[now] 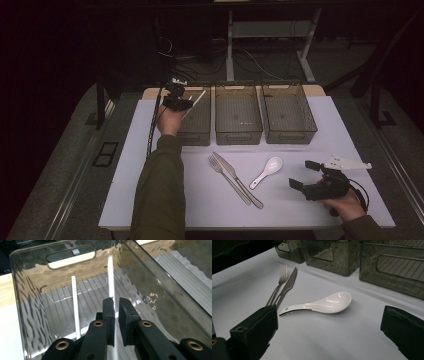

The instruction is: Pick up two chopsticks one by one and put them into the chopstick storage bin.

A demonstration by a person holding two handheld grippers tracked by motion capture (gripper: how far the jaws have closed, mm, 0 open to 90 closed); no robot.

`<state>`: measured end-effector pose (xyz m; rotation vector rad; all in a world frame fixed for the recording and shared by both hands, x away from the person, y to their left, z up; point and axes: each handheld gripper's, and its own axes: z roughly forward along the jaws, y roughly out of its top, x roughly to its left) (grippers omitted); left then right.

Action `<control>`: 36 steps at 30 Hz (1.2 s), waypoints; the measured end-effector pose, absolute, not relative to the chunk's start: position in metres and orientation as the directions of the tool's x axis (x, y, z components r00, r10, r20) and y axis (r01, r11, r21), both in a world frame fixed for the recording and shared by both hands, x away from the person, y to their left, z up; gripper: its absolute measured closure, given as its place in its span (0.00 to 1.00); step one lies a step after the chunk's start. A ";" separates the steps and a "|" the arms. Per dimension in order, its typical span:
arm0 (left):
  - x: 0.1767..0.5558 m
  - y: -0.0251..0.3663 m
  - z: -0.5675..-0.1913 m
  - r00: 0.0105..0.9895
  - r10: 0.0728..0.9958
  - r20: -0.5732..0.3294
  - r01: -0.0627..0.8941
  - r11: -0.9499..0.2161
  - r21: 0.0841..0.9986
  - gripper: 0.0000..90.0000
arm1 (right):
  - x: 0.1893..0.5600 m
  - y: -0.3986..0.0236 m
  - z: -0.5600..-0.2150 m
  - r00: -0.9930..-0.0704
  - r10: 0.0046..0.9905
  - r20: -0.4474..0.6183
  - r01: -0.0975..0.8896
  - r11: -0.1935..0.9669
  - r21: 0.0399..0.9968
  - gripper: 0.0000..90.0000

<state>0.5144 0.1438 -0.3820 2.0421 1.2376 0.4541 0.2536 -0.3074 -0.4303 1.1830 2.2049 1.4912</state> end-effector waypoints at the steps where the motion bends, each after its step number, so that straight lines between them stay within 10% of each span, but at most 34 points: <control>1: 0.514 0.143 -0.382 0.486 0.872 -0.053 0.627 -0.306 0.717 0.90 | 0.253 -0.307 -0.430 -0.649 0.723 0.238 0.490 0.158 0.857 0.01; 36: 0.419 0.148 -0.345 0.710 0.698 -0.092 0.467 -0.370 0.803 0.45 | 0.255 -0.307 -0.432 -0.645 0.730 0.228 0.496 0.173 0.851 0.01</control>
